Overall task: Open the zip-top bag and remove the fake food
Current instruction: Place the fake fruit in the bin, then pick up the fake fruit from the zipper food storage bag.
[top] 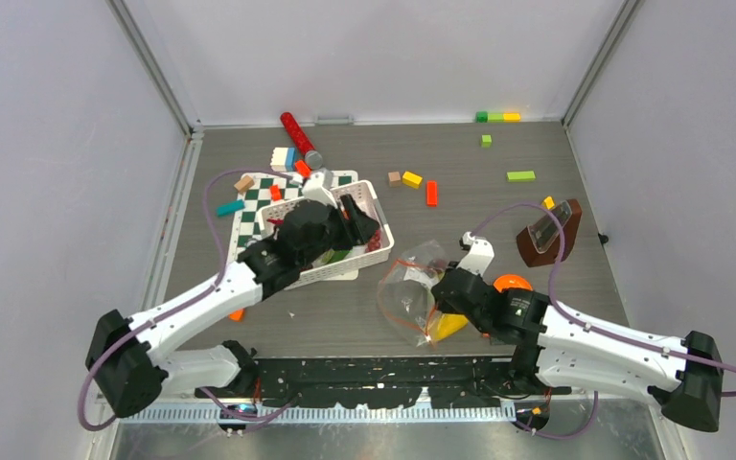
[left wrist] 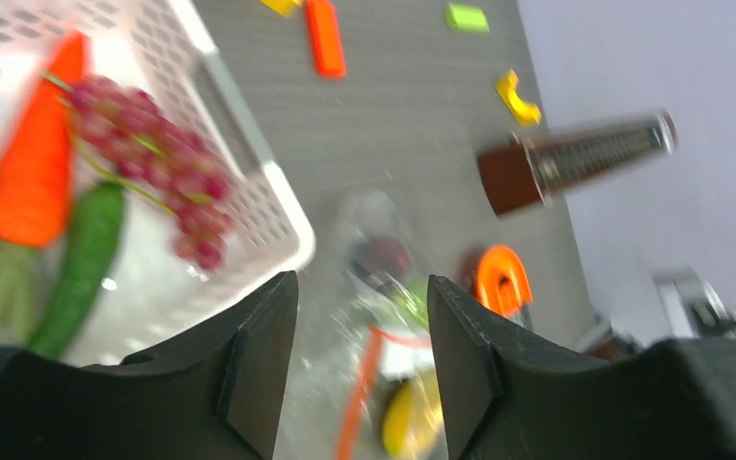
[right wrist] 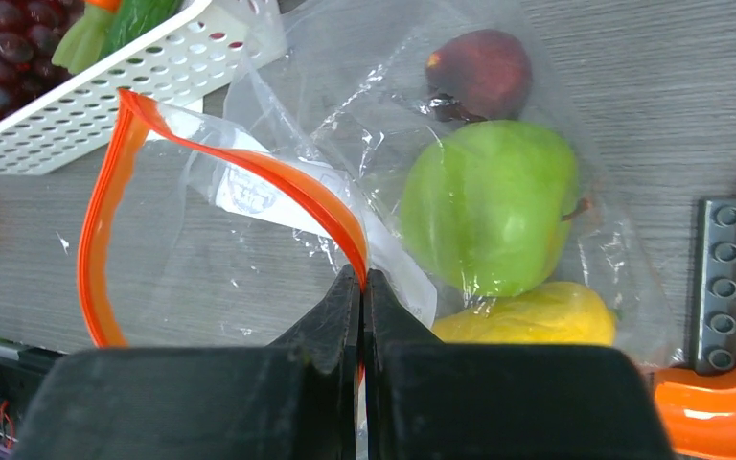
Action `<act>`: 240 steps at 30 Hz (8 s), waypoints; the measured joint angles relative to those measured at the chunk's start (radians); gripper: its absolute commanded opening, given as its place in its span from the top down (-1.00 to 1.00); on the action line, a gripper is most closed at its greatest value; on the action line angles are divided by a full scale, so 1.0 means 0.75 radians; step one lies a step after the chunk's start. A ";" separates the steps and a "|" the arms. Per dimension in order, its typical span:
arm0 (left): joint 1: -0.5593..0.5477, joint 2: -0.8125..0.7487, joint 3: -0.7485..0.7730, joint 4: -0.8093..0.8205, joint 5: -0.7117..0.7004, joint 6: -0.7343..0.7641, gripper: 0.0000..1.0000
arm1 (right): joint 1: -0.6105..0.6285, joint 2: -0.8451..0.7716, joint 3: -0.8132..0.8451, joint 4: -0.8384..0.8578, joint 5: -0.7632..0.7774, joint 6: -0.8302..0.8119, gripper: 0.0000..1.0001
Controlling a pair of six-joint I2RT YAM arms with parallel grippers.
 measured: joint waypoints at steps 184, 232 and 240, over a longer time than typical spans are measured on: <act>-0.660 0.622 -0.356 0.779 -0.071 -0.286 -0.22 | -0.877 0.398 -0.366 0.722 -1.455 -0.092 0.99; -0.559 -0.176 -0.312 -0.252 -0.217 -0.003 -0.21 | -0.877 0.128 -0.365 0.356 -0.976 -0.107 0.99; -0.343 -0.267 -0.307 -0.353 -0.149 0.067 -0.22 | -0.877 0.131 -0.365 0.347 -0.972 -0.107 1.00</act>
